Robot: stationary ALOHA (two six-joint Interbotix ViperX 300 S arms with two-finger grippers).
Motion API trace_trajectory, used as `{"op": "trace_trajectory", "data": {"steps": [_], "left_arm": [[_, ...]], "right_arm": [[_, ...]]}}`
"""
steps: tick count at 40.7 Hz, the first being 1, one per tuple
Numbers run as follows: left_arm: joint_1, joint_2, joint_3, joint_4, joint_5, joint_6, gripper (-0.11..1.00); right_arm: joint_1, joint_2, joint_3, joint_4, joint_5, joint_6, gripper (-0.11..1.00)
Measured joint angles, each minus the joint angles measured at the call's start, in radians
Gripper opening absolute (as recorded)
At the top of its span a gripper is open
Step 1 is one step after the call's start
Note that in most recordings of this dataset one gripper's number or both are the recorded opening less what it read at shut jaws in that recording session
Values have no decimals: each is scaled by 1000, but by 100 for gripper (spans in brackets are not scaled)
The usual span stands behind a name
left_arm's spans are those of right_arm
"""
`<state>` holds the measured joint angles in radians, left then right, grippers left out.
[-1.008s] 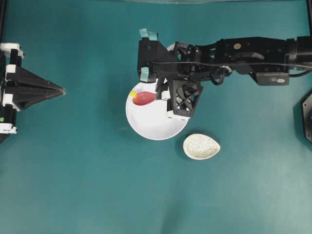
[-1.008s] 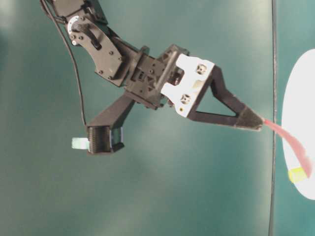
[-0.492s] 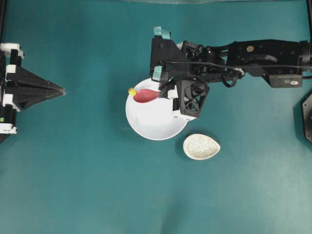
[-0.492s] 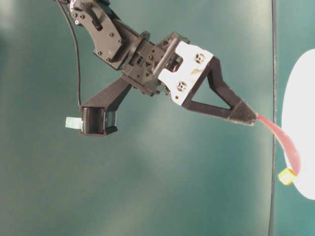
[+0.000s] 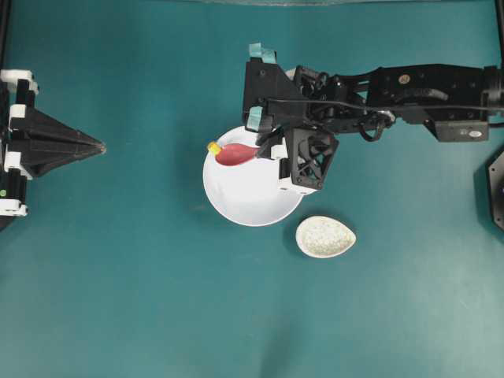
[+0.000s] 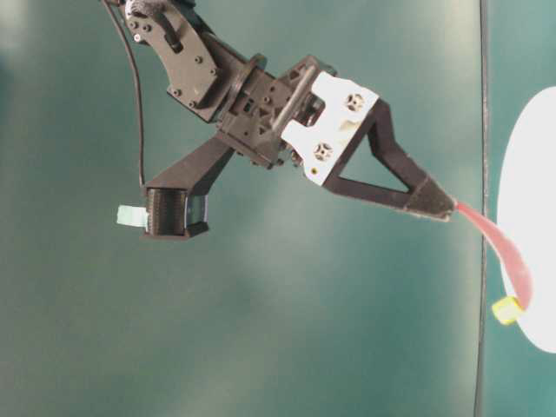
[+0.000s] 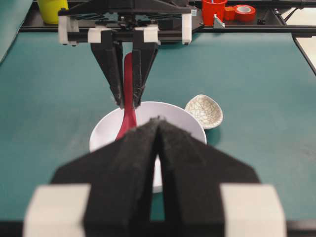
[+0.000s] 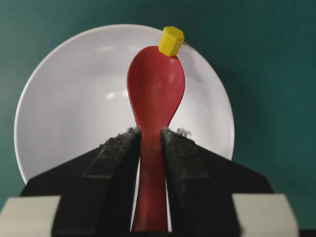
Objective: Scoop the yellow hexagonal prism block from the bowl with a spoon using the right arm.
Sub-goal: 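Drag the spoon under the yellow block toward the bowl's left rim, then lift the spoon carrying the yellow block up out of the bowl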
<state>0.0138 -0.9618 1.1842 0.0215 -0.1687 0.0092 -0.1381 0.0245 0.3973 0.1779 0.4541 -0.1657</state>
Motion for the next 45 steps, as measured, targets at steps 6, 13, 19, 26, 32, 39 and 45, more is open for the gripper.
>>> {"op": "trace_trajectory", "data": {"steps": [6, 13, 19, 26, 32, 39, 45], "left_arm": [[-2, 0, 0, 0, 2, 0, 0], [0, 0, 0, 0, 2, 0, 0], [0, 2, 0, 0, 2, 0, 0], [-2, 0, 0, 0, 2, 0, 0], [0, 0, 0, 0, 2, -2, 0], [-2, 0, 0, 0, 6, 0, 0], [0, 0, 0, 0, 11, 0, 0]], "right_arm": [[0, 0, 9, 0, -20, 0, 22], [2, 0, 25, 0, -55, 0, 22], [2, 0, 29, 0, -75, 0, 22], [5, 0, 37, 0, -92, 0, 22], [9, -3, 38, 2, -92, 0, 22], [15, -41, 46, 0, -98, 0, 22], [20, -94, 51, 0, -133, -2, 22]]}}
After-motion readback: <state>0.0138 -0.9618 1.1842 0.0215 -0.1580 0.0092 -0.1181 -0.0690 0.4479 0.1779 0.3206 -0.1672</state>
